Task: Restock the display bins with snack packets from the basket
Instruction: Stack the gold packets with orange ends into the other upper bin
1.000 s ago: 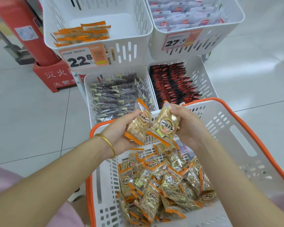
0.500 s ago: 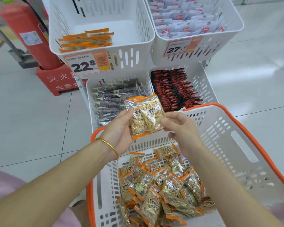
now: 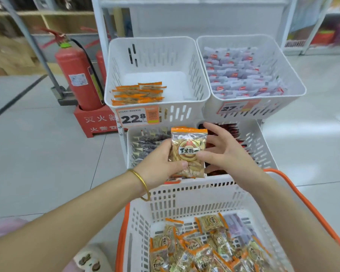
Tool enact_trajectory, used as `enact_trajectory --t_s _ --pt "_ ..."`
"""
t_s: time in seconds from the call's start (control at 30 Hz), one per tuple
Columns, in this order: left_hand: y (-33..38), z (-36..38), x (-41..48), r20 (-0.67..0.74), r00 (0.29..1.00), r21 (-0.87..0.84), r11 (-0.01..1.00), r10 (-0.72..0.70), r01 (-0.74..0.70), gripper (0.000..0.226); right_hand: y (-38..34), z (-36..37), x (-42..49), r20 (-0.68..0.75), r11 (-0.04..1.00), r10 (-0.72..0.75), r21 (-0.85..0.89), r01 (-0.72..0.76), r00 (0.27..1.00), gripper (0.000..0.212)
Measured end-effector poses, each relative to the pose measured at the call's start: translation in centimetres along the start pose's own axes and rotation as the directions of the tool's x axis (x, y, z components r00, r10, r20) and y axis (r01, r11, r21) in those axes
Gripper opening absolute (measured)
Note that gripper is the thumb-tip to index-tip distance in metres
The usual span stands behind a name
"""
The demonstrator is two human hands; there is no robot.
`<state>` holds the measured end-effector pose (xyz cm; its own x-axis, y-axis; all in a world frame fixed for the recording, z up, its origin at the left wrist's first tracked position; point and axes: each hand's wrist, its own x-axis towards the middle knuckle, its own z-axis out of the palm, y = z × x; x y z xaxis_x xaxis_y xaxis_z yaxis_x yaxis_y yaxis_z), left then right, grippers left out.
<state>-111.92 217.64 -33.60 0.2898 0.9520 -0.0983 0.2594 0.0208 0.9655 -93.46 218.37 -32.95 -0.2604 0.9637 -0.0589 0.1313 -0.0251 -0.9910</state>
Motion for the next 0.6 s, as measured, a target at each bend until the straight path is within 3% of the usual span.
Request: enact_trajectory --t_s 0.07,0.17,0.2,0.27,0.37,0.43,0.6 --pt "1.7 -1.9 1.0 0.012 0.998 0.067 0.996 0.059 -0.059 0.043 -3.3 -0.1 2.7 0.157 1.0 0.014 -0.005 -0.014 0.987 0.079" --pt "3.4 -4.5 2.4 -0.098 0.985 0.143 0.982 0.142 -0.127 0.061 -7.6 0.8 6.4 0.233 0.992 -0.02 -0.118 0.048 0.972 0.051" --pt "3.7 -5.5 2.8 -0.17 0.967 0.189 0.969 0.191 -0.158 0.072 -8.8 1.1 7.8 0.213 0.987 -0.052 -0.14 0.083 0.976 0.041" --pt "3.9 -7.6 3.3 -0.319 0.894 0.452 0.879 0.315 -0.148 0.08 -11.1 1.6 10.8 0.083 0.976 -0.161 -0.137 0.171 0.983 0.033" --pt "2.8 -10.7 3.8 -0.355 0.781 0.805 0.592 0.514 -0.023 0.072 -13.6 3.1 16.3 -0.1 0.944 -0.319 -0.118 0.307 0.942 0.04" --pt "1.5 -11.9 4.3 -0.325 0.782 0.869 0.495 0.532 0.024 0.07 -13.9 4.9 20.6 -0.13 0.904 -0.387 -0.248 0.348 0.913 0.047" --pt "-0.3 -12.5 5.2 -0.299 0.826 0.907 0.412 0.478 0.09 0.09 -11.9 9.6 29.0 -0.042 0.704 -0.439 -0.637 0.314 0.898 0.044"
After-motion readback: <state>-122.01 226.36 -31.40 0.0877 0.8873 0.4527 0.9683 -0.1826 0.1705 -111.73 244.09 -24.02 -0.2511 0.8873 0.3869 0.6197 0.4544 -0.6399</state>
